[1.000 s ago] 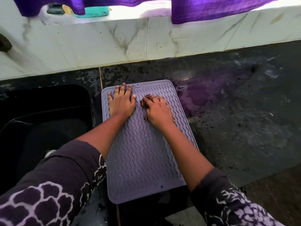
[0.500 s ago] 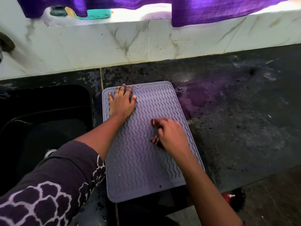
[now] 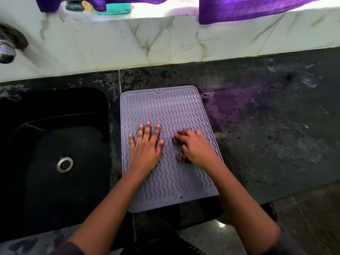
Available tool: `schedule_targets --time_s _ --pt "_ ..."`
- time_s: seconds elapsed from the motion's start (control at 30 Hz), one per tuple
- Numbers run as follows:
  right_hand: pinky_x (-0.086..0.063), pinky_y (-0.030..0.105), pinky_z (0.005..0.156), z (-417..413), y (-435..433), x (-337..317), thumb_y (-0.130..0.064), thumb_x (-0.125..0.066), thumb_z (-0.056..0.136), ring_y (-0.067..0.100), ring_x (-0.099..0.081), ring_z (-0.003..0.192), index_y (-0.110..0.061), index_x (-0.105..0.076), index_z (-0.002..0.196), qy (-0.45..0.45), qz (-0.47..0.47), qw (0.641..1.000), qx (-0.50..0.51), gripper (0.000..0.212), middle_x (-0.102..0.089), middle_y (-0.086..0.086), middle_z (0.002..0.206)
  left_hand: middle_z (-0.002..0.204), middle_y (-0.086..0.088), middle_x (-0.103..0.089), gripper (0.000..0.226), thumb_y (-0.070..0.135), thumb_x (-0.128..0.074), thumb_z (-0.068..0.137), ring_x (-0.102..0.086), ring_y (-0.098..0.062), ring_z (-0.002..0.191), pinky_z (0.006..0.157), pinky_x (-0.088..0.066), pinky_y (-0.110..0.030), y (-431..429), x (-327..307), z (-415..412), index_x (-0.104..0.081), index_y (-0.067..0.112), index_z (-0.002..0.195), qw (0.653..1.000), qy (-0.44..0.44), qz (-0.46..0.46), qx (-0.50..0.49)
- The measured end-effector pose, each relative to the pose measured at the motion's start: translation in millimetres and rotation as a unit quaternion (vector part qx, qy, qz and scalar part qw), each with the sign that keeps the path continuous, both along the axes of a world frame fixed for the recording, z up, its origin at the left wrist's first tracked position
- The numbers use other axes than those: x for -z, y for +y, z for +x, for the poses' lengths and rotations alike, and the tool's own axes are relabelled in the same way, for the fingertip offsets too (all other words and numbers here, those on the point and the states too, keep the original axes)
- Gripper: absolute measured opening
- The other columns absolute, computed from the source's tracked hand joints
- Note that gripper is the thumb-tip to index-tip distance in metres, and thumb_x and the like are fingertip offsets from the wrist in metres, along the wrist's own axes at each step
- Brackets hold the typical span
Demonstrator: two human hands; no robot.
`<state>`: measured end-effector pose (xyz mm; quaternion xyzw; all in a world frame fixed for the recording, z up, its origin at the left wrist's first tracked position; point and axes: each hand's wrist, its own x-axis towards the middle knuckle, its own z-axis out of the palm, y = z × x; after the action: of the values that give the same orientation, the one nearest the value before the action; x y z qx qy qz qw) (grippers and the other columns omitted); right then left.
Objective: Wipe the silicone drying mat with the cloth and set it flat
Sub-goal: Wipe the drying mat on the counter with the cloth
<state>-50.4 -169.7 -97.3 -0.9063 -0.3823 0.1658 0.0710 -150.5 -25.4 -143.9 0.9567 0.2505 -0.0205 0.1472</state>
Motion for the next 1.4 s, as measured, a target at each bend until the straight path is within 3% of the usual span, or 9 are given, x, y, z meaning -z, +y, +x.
schedule_targets --time_s 0.1,0.2,0.27,0.4,0.53,0.8,0.97,1.13,1.4 --pt "-0.034 0.032 0.096 -12 -26 -12 -0.021 -0.040 0.094 0.018 -0.039 0.113 -0.028 -0.042 0.136 0.080 -0.011 0.997 -0.020 0.043 -0.042 -0.004 0.138 0.159 0.001 0.003 0.057 0.053 -0.015 0.096 0.009 -0.020 0.146 0.112 0.011 -0.050 1 3 -1 0.001 0.035 0.148 1.000 -0.021 0.012 0.002" --pt "-0.037 0.022 0.081 3 -20 -24 -0.015 -0.040 0.093 0.012 -0.047 0.098 -0.024 -0.051 0.129 0.169 0.086 0.979 0.072 0.039 -0.053 -0.001 0.128 0.160 0.001 -0.002 0.056 0.052 -0.015 0.096 0.005 -0.020 0.146 0.113 0.008 -0.050 1 5 -3 -0.003 0.035 0.148 0.999 -0.032 0.019 0.002" --pt "-0.037 0.030 0.090 10 -4 -16 -0.018 -0.039 0.094 0.018 -0.046 0.108 -0.025 -0.046 0.133 0.098 0.129 0.980 0.114 0.041 -0.050 -0.001 0.133 0.160 0.000 -0.006 0.056 0.052 -0.015 0.096 0.002 -0.020 0.146 0.113 0.008 -0.050 0 5 -3 -0.006 0.035 0.148 0.999 -0.038 0.024 0.000" --pt "-0.012 0.051 0.111 -7 15 17 -0.040 -0.035 0.094 0.023 -0.021 0.137 -0.035 -0.026 0.142 -0.020 0.048 0.998 0.042 0.048 -0.028 -0.005 0.151 0.159 0.000 -0.011 0.055 0.050 -0.017 0.097 -0.002 -0.021 0.146 0.114 0.005 -0.050 -1 5 -3 -0.011 0.035 0.149 0.998 -0.046 0.029 -0.004" --pt "-0.025 0.045 0.107 -20 8 27 -0.036 -0.035 0.093 0.024 -0.028 0.135 -0.027 -0.030 0.142 -0.048 0.080 0.994 0.056 0.050 -0.035 0.000 0.147 0.159 0.000 -0.011 0.055 0.050 -0.017 0.097 -0.002 -0.021 0.146 0.114 0.003 -0.051 -1 4 -3 -0.011 0.034 0.149 0.998 -0.049 0.029 -0.007" --pt "-0.030 0.041 0.103 -86 -53 17 -0.031 -0.036 0.093 0.025 -0.032 0.130 -0.023 -0.029 0.143 -0.036 0.031 0.999 0.023 0.051 -0.037 0.001 0.146 0.159 0.000 -0.010 0.054 0.049 -0.017 0.097 -0.001 -0.020 0.146 0.114 0.005 -0.050 -2 4 -5 -0.010 0.034 0.149 0.998 -0.047 0.028 -0.007" --pt "-0.034 0.042 0.101 -52 -24 6 -0.027 -0.036 0.094 0.023 -0.036 0.125 -0.022 -0.039 0.137 -0.047 0.129 0.987 0.078 0.044 -0.044 0.002 0.141 0.159 0.000 -0.010 0.054 0.049 -0.018 0.098 0.000 -0.020 0.146 0.114 0.005 -0.049 -2 3 -4 -0.010 0.033 0.149 0.999 -0.046 0.024 -0.007" --pt "-0.020 0.046 0.110 -50 -2 21 -0.037 -0.036 0.094 0.026 -0.023 0.137 -0.026 -0.029 0.142 -0.048 0.077 0.992 0.089 0.050 -0.031 0.003 0.149 0.159 0.000 -0.013 0.053 0.048 -0.019 0.098 -0.003 -0.020 0.146 0.114 0.003 -0.050 -4 3 -5 -0.015 0.033 0.149 0.998 -0.055 0.020 -0.012" --pt "-0.036 0.041 0.096 -87 -47 17 -0.031 -0.041 0.092 0.025 -0.040 0.119 -0.020 -0.036 0.139 -0.076 0.024 0.996 0.041 0.048 -0.045 0.004 0.139 0.159 0.000 -0.013 0.053 0.047 -0.019 0.098 -0.003 -0.020 0.146 0.114 0.002 -0.050 -3 3 -4 -0.015 0.032 0.148 0.998 -0.050 0.029 -0.014"
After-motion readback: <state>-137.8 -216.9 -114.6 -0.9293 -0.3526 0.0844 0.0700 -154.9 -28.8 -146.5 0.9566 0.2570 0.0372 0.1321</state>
